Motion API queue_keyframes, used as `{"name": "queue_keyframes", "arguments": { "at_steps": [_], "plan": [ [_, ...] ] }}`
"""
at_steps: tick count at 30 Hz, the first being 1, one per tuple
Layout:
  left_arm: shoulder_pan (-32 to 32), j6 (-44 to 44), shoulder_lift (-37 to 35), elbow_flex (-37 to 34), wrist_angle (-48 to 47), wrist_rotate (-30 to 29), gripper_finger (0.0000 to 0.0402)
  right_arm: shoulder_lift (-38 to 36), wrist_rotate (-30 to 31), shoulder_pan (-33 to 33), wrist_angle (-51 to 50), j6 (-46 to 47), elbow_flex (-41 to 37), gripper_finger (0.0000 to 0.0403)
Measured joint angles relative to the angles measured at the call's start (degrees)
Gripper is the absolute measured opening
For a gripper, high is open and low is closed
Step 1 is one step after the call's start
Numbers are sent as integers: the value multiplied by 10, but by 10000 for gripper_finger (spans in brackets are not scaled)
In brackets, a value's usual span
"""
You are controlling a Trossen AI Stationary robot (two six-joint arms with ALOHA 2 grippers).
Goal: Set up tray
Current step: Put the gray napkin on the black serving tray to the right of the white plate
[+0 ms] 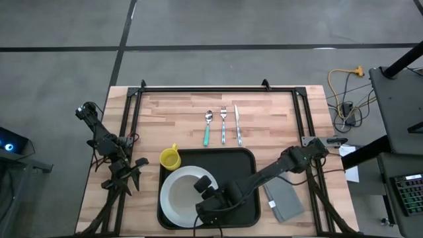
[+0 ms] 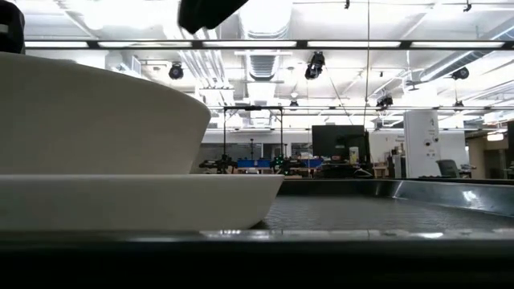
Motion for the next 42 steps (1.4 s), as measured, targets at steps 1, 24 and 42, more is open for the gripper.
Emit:
{"name": "queue_keyframes", "arguments": {
  "at_steps": [1, 24, 42],
  "plan": [
    [0, 0, 0, 0, 0, 0, 132, -4, 0, 0, -6, 8, 0, 85],
    [0, 0, 0, 0, 0, 0, 132, -20, 35, -53, -122, 216, -1, 86],
    [0, 0, 0, 0, 0, 0, 132, -26, 151, -100, -201, 346, -1, 70]
  ]
}}
